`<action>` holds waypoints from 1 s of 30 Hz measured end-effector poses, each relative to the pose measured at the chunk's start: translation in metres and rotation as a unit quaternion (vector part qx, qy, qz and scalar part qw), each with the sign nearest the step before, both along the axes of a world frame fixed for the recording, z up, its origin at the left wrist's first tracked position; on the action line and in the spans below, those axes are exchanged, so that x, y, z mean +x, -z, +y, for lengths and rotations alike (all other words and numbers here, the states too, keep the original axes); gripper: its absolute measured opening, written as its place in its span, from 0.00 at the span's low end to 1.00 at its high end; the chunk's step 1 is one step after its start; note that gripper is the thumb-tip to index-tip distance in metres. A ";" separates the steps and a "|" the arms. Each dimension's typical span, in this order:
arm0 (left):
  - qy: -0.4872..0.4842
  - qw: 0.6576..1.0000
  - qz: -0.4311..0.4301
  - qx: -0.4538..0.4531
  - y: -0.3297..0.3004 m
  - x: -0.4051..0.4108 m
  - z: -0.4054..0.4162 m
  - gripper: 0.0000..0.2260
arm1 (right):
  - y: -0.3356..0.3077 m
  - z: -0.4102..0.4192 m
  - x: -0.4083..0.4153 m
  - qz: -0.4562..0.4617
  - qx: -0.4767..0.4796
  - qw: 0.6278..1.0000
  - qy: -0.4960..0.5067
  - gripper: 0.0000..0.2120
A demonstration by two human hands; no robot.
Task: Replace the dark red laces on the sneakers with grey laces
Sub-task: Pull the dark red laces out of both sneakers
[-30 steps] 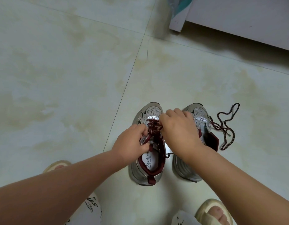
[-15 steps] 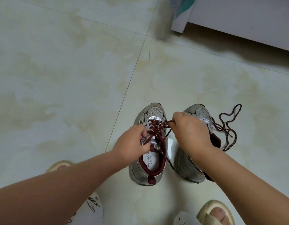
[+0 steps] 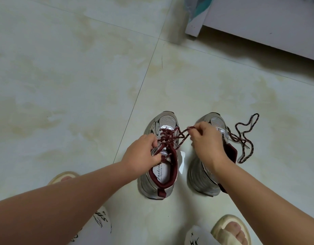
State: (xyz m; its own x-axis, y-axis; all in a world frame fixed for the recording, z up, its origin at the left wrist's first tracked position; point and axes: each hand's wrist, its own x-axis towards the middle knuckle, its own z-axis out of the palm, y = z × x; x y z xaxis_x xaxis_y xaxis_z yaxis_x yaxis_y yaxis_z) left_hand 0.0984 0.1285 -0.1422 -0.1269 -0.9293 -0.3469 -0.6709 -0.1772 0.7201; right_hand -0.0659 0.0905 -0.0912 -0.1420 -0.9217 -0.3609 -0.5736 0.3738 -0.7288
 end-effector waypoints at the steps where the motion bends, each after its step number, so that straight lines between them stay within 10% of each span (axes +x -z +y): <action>1: -0.001 1.000 -0.001 0.001 0.000 0.000 0.000 0.10 | 0.002 0.004 0.003 -0.019 0.048 0.998 -0.021 0.09; 6: -0.008 1.000 -0.006 0.009 -0.001 -0.001 0.000 0.12 | 0.005 0.014 0.010 0.045 0.067 0.991 -0.108 0.12; 11: -0.009 1.000 -0.009 0.016 0.000 0.000 0.000 0.10 | -0.002 -0.005 -0.006 -0.121 -0.041 0.980 0.155 0.10; 21: 0.024 0.999 0.022 -0.028 -0.017 -0.016 -0.008 0.15 | 0.016 0.019 0.005 -0.062 0.116 0.990 -0.057 0.08; 30: -0.289 0.910 0.266 0.132 -0.038 -0.014 -0.029 0.07 | 0.010 0.015 0.003 0.026 0.006 0.997 -0.067 0.07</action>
State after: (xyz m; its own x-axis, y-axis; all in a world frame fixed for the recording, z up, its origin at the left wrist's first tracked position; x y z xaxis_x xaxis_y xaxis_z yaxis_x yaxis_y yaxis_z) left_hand 0.0843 0.0995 -0.1043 0.1402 -0.7876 -0.6001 0.0207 -0.6036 0.7970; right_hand -0.0627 0.1059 -0.1007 -0.0365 -0.9291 -0.3680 -0.6565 0.3000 -0.6922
